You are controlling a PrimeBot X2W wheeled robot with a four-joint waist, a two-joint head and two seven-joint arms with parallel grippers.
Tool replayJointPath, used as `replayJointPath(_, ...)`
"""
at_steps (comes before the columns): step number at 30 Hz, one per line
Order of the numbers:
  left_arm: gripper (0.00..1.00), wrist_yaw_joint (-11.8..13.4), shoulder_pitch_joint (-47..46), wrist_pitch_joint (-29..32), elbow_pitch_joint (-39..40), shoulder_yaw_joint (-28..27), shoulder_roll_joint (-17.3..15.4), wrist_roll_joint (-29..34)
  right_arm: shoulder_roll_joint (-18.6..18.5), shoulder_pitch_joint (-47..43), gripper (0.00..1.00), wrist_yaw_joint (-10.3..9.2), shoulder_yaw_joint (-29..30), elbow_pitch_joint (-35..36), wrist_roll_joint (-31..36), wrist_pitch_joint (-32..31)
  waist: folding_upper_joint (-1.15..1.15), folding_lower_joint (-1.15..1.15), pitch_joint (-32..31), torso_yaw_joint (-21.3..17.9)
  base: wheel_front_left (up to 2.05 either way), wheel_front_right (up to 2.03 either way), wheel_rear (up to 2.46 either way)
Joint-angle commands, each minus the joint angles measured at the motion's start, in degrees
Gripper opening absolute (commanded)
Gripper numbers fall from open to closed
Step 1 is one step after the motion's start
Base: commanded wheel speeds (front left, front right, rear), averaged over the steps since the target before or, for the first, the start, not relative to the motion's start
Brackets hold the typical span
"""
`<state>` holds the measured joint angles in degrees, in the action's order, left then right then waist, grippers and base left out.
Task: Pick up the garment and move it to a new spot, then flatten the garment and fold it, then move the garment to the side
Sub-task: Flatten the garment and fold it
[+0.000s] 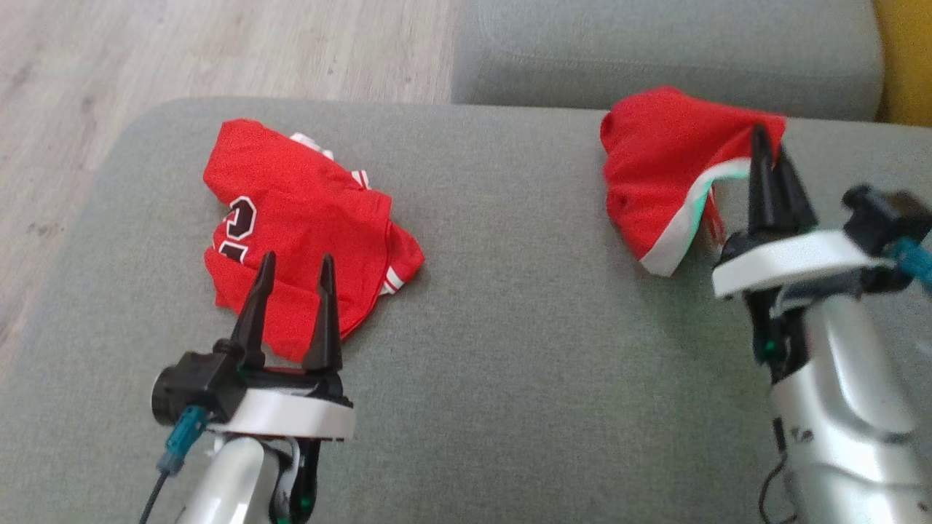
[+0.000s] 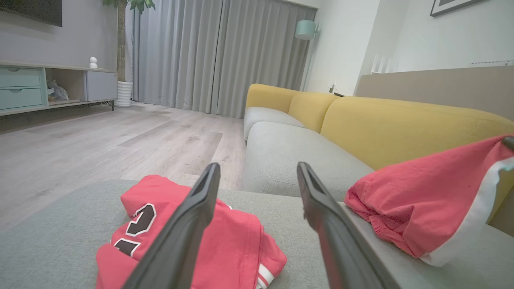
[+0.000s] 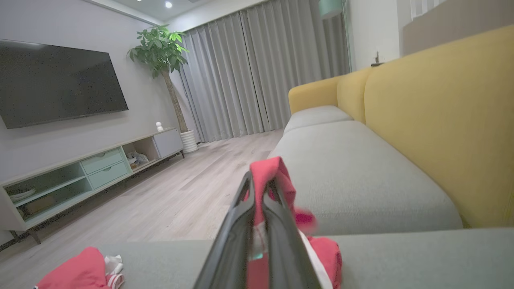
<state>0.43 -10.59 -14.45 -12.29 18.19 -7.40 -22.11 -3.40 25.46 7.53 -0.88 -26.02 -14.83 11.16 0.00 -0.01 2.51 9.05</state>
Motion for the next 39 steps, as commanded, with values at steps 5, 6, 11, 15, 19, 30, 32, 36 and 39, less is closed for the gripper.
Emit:
replayJointPath(5, 1.00, -0.3, -0.7, -0.5, 1.7, -2.7, 0.3, 0.4, 0.5, 8.6, 0.00, -0.04, -2.6, 6.7, 2.4, -8.5, 0.00, 0.01, -2.0, 0.0, 0.00, 0.00, 0.00)
replayJointPath(6, 1.00, -0.4, -0.6, -0.5, 1.8, -2.9, 0.5, 0.4, 0.5, 10.3, 0.00, -0.04, -3.9, 6.9, 2.0, -10.2, 0.00, 0.01, -2.3, 0.1, 0.00, 0.00, 0.00)
replayJointPath(11, 1.00, -0.5, 0.1, -0.5, 1.7, -3.5, 1.2, 0.6, 0.5, 21.0, 0.00, -0.04, -7.8, 3.7, -3.8, -13.5, 0.00, 0.01, -3.0, 0.2, 0.00, 0.00, 0.00)
replayJointPath(15, 1.00, -0.7, 0.4, -0.5, 2.0, -4.0, 1.6, 0.9, 0.5, 29.9, 0.00, -0.04, -5.8, -0.5, -6.2, -10.2, 0.00, 0.01, -3.1, 0.1, 0.00, 0.00, 0.00)
replayJointPath(19, 1.00, -0.5, 1.0, -0.5, 2.8, -5.4, 1.5, 1.3, 0.3, 33.6, 0.00, -0.04, -1.1, -4.0, -4.7, -7.1, 0.00, 0.01, -2.7, -1.3, 0.00, 0.00, 0.00)
replayJointPath(30, 1.00, -1.9, -0.3, -0.5, 3.3, -5.1, 1.5, 3.0, -3.6, 10.0, 0.00, -0.04, 7.3, -5.0, -3.4, -9.5, 0.00, 0.01, 0.0, -6.3, 0.00, 0.00, 0.00)
replayJointPath(32, 1.00, -2.0, -0.9, -0.5, 3.2, -5.1, 1.3, 3.2, -3.4, 5.6, 0.00, -0.04, 9.2, -5.8, -1.4, -10.2, 0.00, 0.01, 0.5, -7.1, 0.00, 0.00, 0.00)
replayJointPath(36, 1.00, -2.2, -1.7, -0.5, 3.1, -5.0, 1.1, 3.4, -2.2, 0.9, 0.00, -0.04, 13.4, -6.5, 3.3, -10.1, 0.00, 0.01, 1.1, -8.2, 0.00, 0.00, 0.00)
replayJointPath(39, 1.00, -2.4, -1.9, -0.5, 2.8, -4.6, 1.1, 3.5, -1.2, -0.3, 0.11, -0.04, 16.9, -6.6, 7.2, -10.0, 0.00, 0.01, 1.4, -8.7, 0.00, 0.00, 0.00)
